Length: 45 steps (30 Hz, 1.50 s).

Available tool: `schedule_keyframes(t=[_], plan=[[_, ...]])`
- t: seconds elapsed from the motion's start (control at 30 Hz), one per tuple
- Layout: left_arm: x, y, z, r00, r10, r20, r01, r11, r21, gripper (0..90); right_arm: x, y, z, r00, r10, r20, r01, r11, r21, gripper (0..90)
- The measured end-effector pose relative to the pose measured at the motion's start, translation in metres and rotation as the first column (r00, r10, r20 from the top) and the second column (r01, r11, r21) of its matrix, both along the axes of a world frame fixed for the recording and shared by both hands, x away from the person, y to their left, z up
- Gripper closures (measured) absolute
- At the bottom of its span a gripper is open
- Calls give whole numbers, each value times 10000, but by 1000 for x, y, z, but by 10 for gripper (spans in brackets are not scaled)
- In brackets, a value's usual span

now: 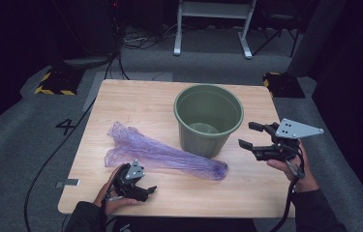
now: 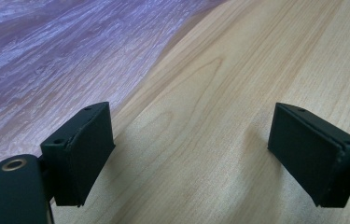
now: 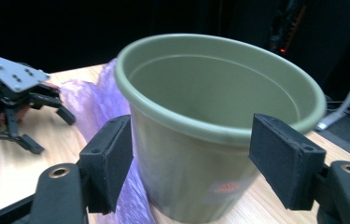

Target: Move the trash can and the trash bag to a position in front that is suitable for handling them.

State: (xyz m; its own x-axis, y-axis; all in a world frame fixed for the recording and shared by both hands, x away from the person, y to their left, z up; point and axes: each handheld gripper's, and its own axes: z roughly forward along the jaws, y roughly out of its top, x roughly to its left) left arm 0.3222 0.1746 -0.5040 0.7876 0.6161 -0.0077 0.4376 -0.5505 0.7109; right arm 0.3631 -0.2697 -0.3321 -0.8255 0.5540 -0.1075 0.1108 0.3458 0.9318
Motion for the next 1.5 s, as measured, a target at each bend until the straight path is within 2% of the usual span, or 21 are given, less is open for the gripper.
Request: schedule_keyframes(t=[0.03, 0.2, 0.33, 0.37, 0.4, 0.43, 0.5, 0.57, 0.6, 0.67, 0.7, 1.03, 1.13, 1.43, 1.5], plan=[[0, 0, 0, 10000, 1, -1, -1, 10000, -3, 137, 1, 5, 4, 9999, 94, 45, -93, 9998, -171, 299], [0, 0, 0, 10000, -9, -1, 9, 10000, 0, 137, 5, 13, 7, 9993, 362, 6, -362, 9990, -278, 301], [0, 0, 0, 10000, -20, -5, 20, 10000, 2, 137, 8, 27, 7, 9972, 741, -86, -745, 9944, -754, 310], [0, 0, 0, 10000, -28, -8, 28, 10000, 1, 137, 11, 35, 5, 9960, 875, -207, -890, 9917, -927, 350], [0, 0, 0, 10000, -28, -8, 28, 10000, 1, 137, 11, 35, 5, 9960, 875, -207, -890, 9917, -927, 350], [1, 0, 0, 10000, -51, 6, 51, 10000, -2, 137, 15, 42, 4, 9953, 947, -200, -964, 9882, -1189, 379], [1, 0, 0, 10000, -52, 5, 52, 10000, -3, 137, 16, 44, 4, 9951, 958, -235, -980, 9873, -1251, 405], [1, 0, 0, 10000, -57, 2, 57, 10000, 1, 137, 20, 49, 2, 9943, 1017, -316, -1053, 9825, -1538, 442], [1, 0, 0, 10000, -50, -5, 50, 10000, 3, 137, 23, 54, 1, 9949, 970, -277, -1004, 9788, -1788, 482], [1, 0, 0, 10000, -54, -4, 54, 10000, 4, 137, 24, 55, 1, 9948, 970, -308, -1010, 9778, -1837, 497], [1, 0, 0, 10000, -60, 5, 60, 10000, 0, 137, 27, 58, -1, 9958, 855, -327, -904, 9745, -2052, 539], [1, 0, 0, 10000, -67, 6, 67, 10000, 2, 137, 30, 61, 0, 9929, 1120, -401, -1179, 9713, -2064, 601], [1, 0, 0, 10000, -67, 8, 67, 10000, 4, 137, 31, 62, 2, 9949, 921, -411, -988, 9723, -2120, 632], [1, 0, 0, 10000, -68, 7, 68, 10000, 2, 137, 30, 59, 5, 9977, 582, -344, -649, 9672, -2456, 632], [1, 0, 0, 10000, -66, -2, 66, 10000, 3, 137, 29, 59, 5, 9986, 481, -218, -521, 9653, -2559, 632]])
